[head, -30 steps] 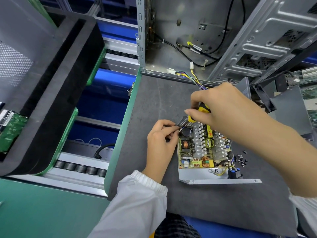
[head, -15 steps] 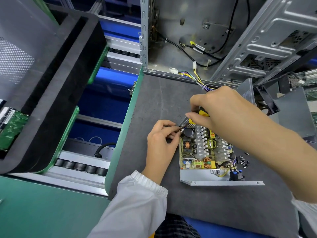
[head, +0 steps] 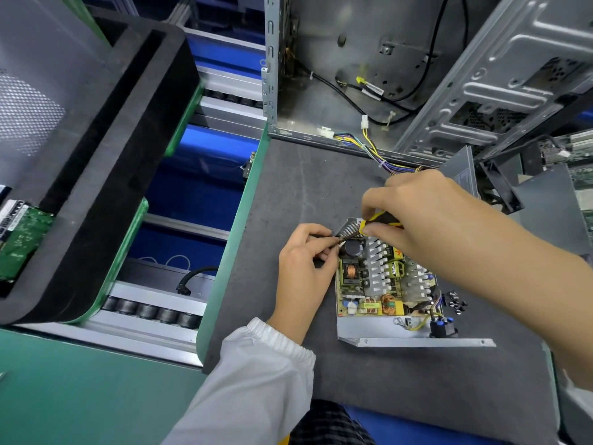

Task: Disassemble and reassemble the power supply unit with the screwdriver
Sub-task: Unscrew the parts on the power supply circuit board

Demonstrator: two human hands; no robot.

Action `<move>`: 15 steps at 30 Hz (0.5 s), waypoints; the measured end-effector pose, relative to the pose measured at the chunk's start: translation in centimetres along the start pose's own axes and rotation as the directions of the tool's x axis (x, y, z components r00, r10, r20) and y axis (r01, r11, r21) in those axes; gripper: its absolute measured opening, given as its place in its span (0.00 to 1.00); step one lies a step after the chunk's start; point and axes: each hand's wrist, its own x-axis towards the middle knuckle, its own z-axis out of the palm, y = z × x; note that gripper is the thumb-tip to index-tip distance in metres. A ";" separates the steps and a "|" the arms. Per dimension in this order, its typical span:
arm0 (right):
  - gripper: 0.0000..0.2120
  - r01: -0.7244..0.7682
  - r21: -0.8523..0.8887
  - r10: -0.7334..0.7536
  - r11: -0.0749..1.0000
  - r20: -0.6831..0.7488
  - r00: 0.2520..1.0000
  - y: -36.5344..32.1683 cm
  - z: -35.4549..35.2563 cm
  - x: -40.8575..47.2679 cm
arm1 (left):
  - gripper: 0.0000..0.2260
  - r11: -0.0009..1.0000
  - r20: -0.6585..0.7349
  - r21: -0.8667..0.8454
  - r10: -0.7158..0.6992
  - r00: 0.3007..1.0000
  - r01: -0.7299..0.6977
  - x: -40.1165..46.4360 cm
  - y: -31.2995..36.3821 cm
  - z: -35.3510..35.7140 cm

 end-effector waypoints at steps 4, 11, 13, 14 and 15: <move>0.09 -0.006 -0.044 0.007 0.999 0.020 1.000 -0.5 -0.5 0.1 | 0.06 1.000 0.002 0.005 -0.001 1.000 0.001 0.0 0.0 0.0; 0.18 -0.077 -0.332 0.083 0.940 0.004 0.997 -1.5 -1.2 0.5 | 0.07 1.000 0.005 0.003 0.002 1.000 -0.002 -0.1 -0.1 0.1; 0.22 -0.071 -0.390 0.072 0.918 -0.012 0.997 -1.9 -1.3 0.7 | 0.07 1.000 0.005 0.004 0.004 1.000 -0.004 -0.1 -0.1 0.2; 0.23 -0.062 -0.401 0.063 0.914 -0.011 0.998 -1.9 -1.3 0.7 | 0.07 1.000 0.005 0.006 0.005 1.000 -0.005 -0.1 -0.1 0.2; 0.23 -0.050 -0.398 0.054 0.916 0.000 0.999 -1.8 -1.2 0.7 | 0.07 1.000 0.006 0.008 0.006 1.000 -0.006 0.0 -0.1 0.3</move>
